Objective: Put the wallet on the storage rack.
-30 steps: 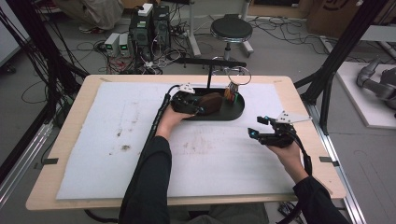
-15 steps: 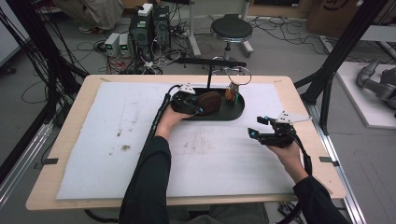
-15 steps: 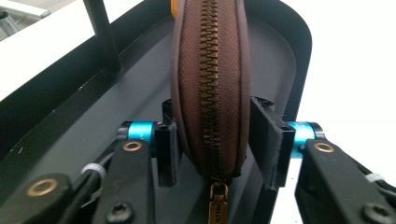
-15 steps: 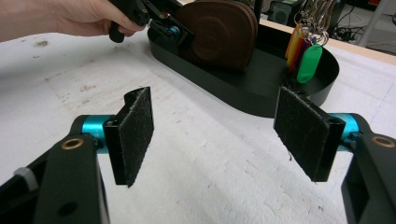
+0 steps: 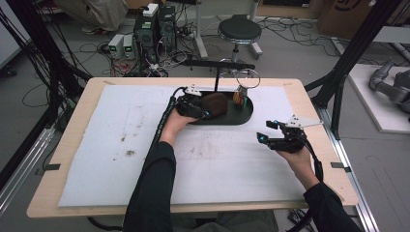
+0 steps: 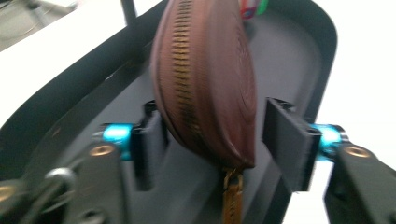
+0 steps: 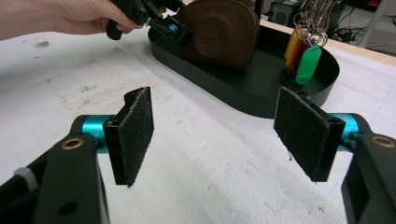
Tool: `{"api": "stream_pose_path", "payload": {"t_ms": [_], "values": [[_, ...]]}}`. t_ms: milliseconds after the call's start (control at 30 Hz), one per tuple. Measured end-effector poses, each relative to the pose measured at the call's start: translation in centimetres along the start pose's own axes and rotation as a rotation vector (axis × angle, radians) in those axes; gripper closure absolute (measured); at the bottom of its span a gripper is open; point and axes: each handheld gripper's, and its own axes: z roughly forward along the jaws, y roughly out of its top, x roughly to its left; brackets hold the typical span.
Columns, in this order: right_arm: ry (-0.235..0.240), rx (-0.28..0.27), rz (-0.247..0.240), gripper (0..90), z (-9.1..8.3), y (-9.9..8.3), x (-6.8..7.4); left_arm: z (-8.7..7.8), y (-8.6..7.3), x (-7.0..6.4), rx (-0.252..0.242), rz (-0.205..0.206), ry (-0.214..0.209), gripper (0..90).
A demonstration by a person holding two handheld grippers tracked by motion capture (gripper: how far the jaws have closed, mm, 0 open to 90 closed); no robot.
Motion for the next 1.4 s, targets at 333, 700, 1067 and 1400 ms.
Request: {"api": "stream_pose_path", "payload": {"t_ms": [333, 700, 1067, 1400], "values": [[-0.002, 0.004, 0.003, 29.4, 0.0, -0.1, -0.1, -4.2, -0.5, -0.3, -0.029, -0.035, 0.097, 27.8], [-0.012, 0.001, 0.006, 29.4, 0.0, -0.1, -0.3, -11.2, -2.4, -3.6, -0.182, 0.017, 0.092, 27.8], [-0.016, 0.002, 0.022, 29.2, 0.1, -0.2, -0.8, -16.9, -6.9, -6.1, -0.248, 0.017, 0.153, 23.5], [-0.026, 0.009, 0.035, 26.6, -0.1, -0.3, -1.2, -19.5, -10.4, -6.8, -0.281, -0.024, 0.203, 21.5]]}}
